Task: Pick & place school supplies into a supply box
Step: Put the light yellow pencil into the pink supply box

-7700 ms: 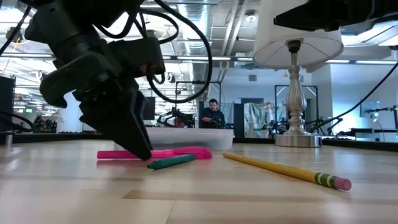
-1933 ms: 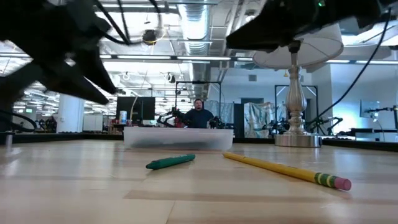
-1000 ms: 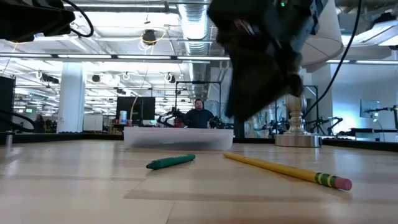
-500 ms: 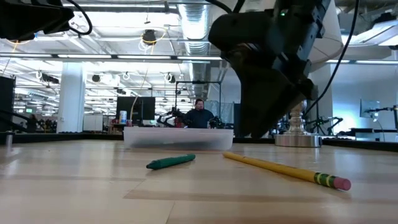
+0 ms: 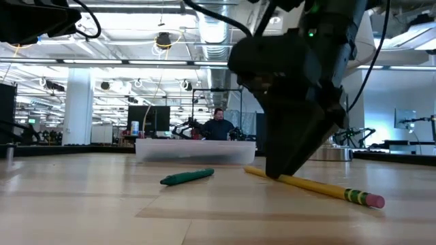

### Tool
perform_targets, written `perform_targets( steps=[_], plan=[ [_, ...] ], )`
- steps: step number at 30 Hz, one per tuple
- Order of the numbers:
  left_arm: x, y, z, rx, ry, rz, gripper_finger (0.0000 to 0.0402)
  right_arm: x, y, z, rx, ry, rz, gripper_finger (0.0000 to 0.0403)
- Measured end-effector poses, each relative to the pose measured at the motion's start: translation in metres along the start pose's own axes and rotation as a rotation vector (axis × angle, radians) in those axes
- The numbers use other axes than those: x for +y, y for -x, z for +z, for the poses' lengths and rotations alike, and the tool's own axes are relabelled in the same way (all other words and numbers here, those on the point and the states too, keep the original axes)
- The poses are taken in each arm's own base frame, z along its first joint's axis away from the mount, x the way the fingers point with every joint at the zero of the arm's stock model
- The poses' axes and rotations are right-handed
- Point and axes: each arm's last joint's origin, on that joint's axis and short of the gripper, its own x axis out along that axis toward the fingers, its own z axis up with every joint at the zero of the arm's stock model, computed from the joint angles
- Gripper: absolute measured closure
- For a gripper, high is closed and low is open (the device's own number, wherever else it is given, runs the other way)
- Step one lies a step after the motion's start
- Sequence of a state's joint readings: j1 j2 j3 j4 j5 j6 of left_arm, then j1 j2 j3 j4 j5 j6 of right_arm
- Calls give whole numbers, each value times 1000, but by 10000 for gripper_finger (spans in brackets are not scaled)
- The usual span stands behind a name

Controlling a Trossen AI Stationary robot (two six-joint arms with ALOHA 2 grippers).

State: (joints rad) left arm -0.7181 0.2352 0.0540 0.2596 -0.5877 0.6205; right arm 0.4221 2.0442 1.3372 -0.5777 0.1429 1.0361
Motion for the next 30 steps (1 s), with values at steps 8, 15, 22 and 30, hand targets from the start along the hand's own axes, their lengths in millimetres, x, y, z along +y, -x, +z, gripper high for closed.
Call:
perform_targets(
  steps=[8, 15, 22, 30],
  plan=[
    [0, 0, 0, 2, -1, 0, 286, -1, -4, 0, 23, 13, -10, 282],
    [0, 0, 0, 3, -2, 0, 286, -8, -5, -4, 79, -27, -74, 283],
    [0, 0, 0, 4, -2, 1, 286, -14, -5, -6, 114, -43, -129, 286],
    [0, 0, -1, 8, -6, -2, 286, -21, -4, -6, 172, -60, -169, 319]
  ],
)
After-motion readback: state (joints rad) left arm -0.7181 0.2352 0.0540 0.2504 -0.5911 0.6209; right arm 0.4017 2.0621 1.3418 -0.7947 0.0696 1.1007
